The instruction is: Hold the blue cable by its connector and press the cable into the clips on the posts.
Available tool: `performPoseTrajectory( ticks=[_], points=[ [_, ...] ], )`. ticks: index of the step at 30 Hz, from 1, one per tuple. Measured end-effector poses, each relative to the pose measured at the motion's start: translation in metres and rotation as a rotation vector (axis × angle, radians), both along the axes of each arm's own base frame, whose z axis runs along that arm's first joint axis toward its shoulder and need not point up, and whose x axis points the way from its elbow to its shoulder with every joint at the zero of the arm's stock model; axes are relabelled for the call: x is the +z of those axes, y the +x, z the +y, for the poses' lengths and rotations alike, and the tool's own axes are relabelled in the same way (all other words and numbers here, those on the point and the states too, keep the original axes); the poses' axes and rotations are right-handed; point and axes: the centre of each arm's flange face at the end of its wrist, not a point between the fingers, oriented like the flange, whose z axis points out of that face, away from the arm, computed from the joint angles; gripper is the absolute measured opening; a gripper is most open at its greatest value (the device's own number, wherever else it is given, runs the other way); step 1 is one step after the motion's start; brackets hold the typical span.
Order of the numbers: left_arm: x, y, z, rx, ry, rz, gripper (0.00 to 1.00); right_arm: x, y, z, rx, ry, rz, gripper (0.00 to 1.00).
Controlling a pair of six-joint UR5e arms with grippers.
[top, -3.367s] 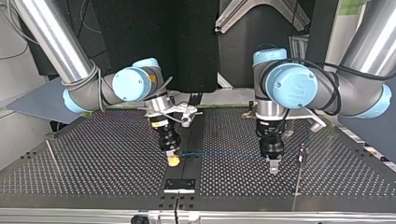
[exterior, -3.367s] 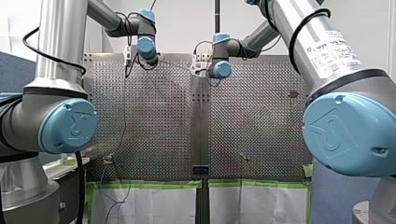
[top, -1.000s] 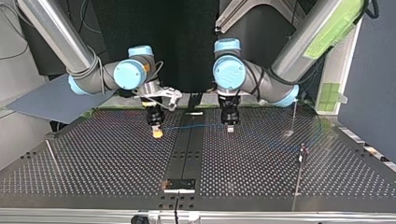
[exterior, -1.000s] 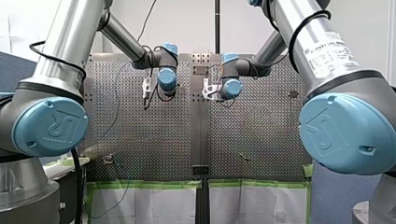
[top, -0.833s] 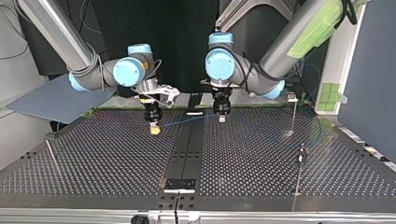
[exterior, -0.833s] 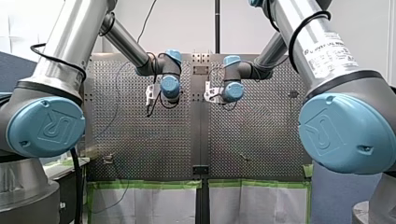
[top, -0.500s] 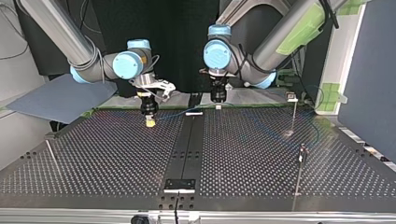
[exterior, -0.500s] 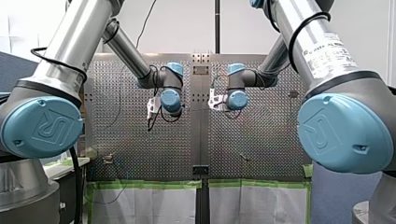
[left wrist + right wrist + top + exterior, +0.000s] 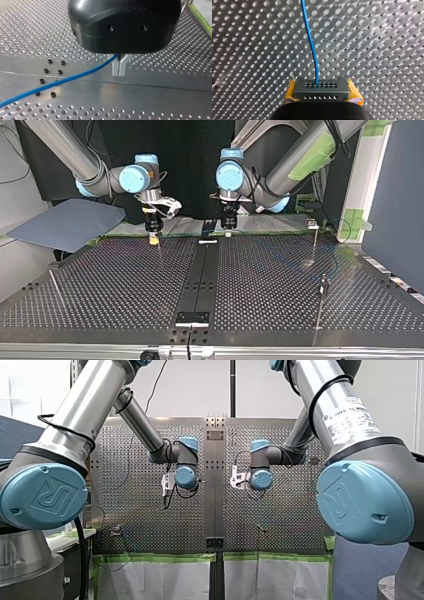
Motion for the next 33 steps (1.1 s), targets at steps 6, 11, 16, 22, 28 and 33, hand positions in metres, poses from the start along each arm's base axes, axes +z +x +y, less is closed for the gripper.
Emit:
performPoseTrajectory(
  ticks=[6,11,16,22,28,33],
  points=[
    [-0.014,-0.003,-0.001,-0.025,-0.018,0.001,0.0,-0.019,-0.01,0.012,-0.017,0.0,0.004,0.0],
    [-0.038,-0.005,-0.007,-0.039,-0.011,0.015,0.0,-0.036,-0.02,0.022,-0.036,0.003,0.008,0.0],
    [-0.047,-0.004,-0.011,-0.052,-0.029,0.006,0.0,-0.072,-0.033,0.035,-0.058,0.034,0.029,0.0],
    [-0.064,0.0,-0.018,-0.073,-0.033,0.016,0.0,-0.121,-0.052,0.052,-0.075,0.089,0.051,0.0],
    [-0.082,0.001,-0.029,-0.099,-0.033,0.021,0.0,-0.165,-0.079,0.068,-0.115,0.149,0.091,0.0],
    [-0.087,0.001,-0.04,-0.103,-0.03,0.019,0.0,-0.193,-0.108,0.072,-0.165,0.201,0.121,0.0]
  ],
)
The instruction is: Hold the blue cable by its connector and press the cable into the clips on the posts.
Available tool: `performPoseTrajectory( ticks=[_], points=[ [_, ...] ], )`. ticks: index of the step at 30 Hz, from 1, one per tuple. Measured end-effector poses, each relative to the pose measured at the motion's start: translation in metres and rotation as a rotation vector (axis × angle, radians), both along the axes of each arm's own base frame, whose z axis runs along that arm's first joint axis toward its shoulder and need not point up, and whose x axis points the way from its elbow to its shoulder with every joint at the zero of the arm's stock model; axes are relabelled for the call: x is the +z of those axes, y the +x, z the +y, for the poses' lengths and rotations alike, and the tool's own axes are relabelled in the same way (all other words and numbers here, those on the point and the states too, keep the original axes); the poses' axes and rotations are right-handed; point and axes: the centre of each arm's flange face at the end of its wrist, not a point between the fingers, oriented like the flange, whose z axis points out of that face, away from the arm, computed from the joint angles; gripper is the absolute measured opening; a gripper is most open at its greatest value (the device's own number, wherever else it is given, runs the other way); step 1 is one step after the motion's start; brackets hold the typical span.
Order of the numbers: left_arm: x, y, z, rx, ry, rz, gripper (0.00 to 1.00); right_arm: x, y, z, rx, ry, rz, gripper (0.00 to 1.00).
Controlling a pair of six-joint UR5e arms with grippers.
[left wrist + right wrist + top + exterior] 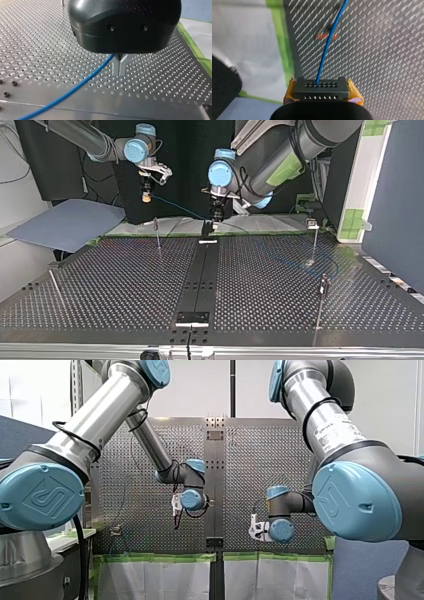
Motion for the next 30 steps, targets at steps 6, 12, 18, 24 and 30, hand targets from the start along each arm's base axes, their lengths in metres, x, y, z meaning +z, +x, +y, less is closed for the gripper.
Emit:
performPoseTrajectory(
  ticks=[6,12,18,24,30],
  points=[
    [-0.016,-0.004,-0.022,-0.025,0.037,0.021,0.0,-0.002,-0.017,-0.02,-0.019,-0.021,-0.014,0.0],
    [-0.035,-0.016,-0.053,-0.039,0.067,0.04,0.0,0.006,-0.031,-0.052,-0.028,-0.06,-0.033,0.0],
    [-0.053,-0.029,-0.087,-0.079,0.063,0.039,0.0,0.008,-0.045,-0.067,-0.047,-0.073,-0.016,0.0],
    [-0.071,-0.035,-0.109,-0.097,0.055,0.054,0.0,0.007,-0.052,-0.072,-0.052,-0.074,-0.002,0.0],
    [-0.089,-0.03,-0.127,-0.102,0.021,0.045,0.0,0.006,-0.054,-0.073,-0.031,-0.07,0.015,0.0]
  ],
)
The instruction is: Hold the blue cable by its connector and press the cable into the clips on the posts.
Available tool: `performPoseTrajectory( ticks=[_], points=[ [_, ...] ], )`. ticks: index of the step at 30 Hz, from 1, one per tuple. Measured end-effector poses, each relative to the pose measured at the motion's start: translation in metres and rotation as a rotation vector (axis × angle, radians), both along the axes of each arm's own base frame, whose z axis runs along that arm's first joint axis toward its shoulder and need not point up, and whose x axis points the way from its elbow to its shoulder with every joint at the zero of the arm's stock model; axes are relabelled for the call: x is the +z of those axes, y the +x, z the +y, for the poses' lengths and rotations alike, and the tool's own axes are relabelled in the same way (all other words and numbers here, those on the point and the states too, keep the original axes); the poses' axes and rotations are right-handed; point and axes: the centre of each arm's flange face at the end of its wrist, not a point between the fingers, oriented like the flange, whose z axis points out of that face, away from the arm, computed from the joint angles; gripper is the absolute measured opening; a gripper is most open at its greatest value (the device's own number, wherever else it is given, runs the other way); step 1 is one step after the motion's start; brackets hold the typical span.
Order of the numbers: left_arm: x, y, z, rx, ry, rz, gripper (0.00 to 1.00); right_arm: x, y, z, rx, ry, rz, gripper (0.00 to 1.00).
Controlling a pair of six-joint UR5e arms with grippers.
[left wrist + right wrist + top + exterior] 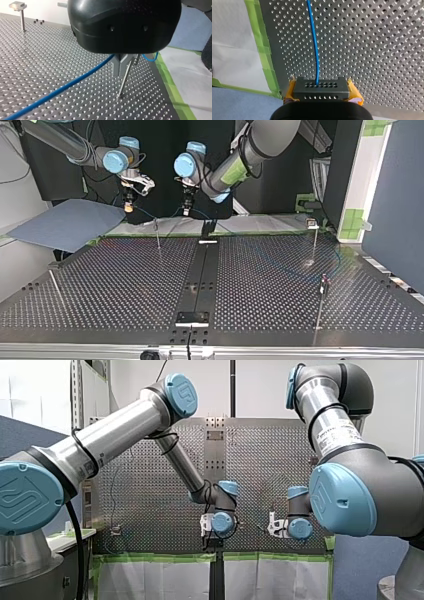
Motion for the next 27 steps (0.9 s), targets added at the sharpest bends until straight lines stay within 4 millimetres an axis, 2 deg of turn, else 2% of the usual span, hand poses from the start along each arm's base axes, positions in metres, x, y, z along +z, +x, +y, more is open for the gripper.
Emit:
performPoseTrajectory(
  ticks=[5,10,14,17,21,27],
  points=[
    [-0.02,0.002,-0.01,-0.006,0.0,0.007,0.0,-0.001,0.001,0.0,0.027,0.0,0.016,0.0],
    [-0.043,-0.007,-0.022,-0.021,-0.019,0.024,0.0,-0.002,-0.003,-0.003,0.038,-0.005,0.022,0.0],
    [-0.068,-0.012,-0.022,-0.024,-0.009,0.048,0.0,-0.012,-0.006,-0.005,0.055,-0.002,0.029,0.0],
    [-0.078,-0.015,-0.021,-0.026,0.002,0.06,0.0,-0.024,-0.008,-0.006,0.071,0.009,0.024,0.0],
    [-0.077,-0.014,-0.026,-0.03,-0.001,0.056,0.0,-0.033,-0.014,-0.011,0.09,0.014,0.016,0.0],
    [-0.07,-0.013,-0.037,-0.026,-0.015,0.037,0.0,-0.032,-0.029,-0.026,0.106,-0.009,0.006,0.0]
  ],
)
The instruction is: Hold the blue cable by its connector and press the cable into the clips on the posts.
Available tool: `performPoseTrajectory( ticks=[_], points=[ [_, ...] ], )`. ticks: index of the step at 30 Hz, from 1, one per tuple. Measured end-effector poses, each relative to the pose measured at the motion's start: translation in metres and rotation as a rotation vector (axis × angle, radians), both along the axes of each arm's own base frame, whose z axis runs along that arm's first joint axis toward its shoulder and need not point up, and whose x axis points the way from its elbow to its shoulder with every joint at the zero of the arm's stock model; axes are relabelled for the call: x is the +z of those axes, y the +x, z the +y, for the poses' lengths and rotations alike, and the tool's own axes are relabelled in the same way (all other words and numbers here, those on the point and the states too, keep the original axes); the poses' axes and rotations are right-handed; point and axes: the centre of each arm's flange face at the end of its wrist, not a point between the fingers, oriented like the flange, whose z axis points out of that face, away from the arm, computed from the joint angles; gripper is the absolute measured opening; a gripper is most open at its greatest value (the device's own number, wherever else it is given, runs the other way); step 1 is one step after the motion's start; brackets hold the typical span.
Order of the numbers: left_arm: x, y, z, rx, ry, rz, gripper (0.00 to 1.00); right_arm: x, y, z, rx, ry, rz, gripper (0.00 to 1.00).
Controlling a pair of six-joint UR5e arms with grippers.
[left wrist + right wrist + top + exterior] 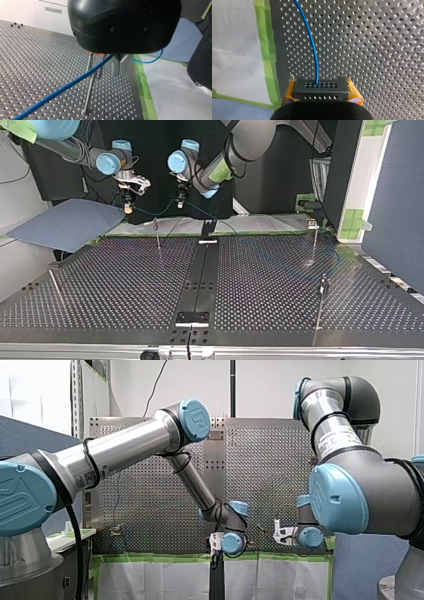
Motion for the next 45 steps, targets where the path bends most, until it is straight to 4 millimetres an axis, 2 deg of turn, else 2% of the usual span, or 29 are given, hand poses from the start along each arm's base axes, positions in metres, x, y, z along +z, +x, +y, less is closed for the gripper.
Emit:
performPoseTrajectory(
  ticks=[11,19,26,35,45],
  points=[
    [0.005,0.008,0.007,0.092,0.021,-0.028,0.0,0.0,-0.041,-0.018,-0.003,0.011,-0.035,0.0],
    [0.011,0.02,0.003,0.074,0.011,-0.037,0.0,0.001,-0.071,-0.031,0.003,0.003,-0.052,0.0],
    [0.014,0.026,0.006,0.105,0.024,-0.035,0.0,0.003,-0.071,-0.035,0.039,0.002,-0.076,0.0],
    [0.028,0.038,-0.008,0.08,-0.017,-0.042,0.0,0.006,-0.074,-0.044,0.028,-0.01,-0.094,0.0],
    [0.033,0.043,-0.014,0.038,-0.025,-0.043,0.0,0.01,-0.087,-0.054,0.003,-0.019,-0.105,0.0]
  ],
)
